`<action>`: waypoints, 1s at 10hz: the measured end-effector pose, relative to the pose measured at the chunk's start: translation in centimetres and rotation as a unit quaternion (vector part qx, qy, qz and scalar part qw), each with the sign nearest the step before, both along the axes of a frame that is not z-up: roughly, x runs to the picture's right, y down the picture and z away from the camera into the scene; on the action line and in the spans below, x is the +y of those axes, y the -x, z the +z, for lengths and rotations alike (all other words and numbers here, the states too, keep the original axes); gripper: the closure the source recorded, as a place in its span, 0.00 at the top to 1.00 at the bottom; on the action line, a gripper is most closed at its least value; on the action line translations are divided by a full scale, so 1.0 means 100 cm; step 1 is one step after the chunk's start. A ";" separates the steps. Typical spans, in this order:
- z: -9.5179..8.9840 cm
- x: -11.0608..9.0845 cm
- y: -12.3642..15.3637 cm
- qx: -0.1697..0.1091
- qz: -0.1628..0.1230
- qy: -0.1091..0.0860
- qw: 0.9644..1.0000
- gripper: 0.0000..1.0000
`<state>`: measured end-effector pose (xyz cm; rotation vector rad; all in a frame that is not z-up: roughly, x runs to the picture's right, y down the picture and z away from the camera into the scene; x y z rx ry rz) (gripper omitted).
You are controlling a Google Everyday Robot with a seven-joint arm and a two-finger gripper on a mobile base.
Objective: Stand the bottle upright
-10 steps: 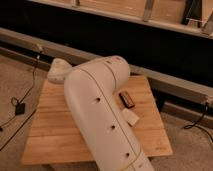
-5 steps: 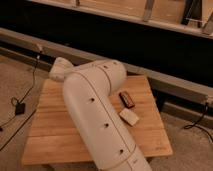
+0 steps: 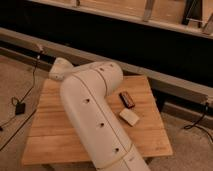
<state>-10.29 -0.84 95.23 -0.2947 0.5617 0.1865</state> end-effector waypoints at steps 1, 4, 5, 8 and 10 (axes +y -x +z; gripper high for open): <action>0.000 0.000 -0.001 0.004 -0.003 0.002 1.000 0.62; -0.003 0.002 -0.008 0.024 -0.019 0.011 0.999 0.62; -0.004 0.001 -0.011 0.033 -0.020 0.013 0.999 0.62; -0.011 0.002 -0.022 0.073 -0.005 0.028 0.997 0.62; -0.016 0.002 -0.024 0.091 0.013 0.039 0.995 0.62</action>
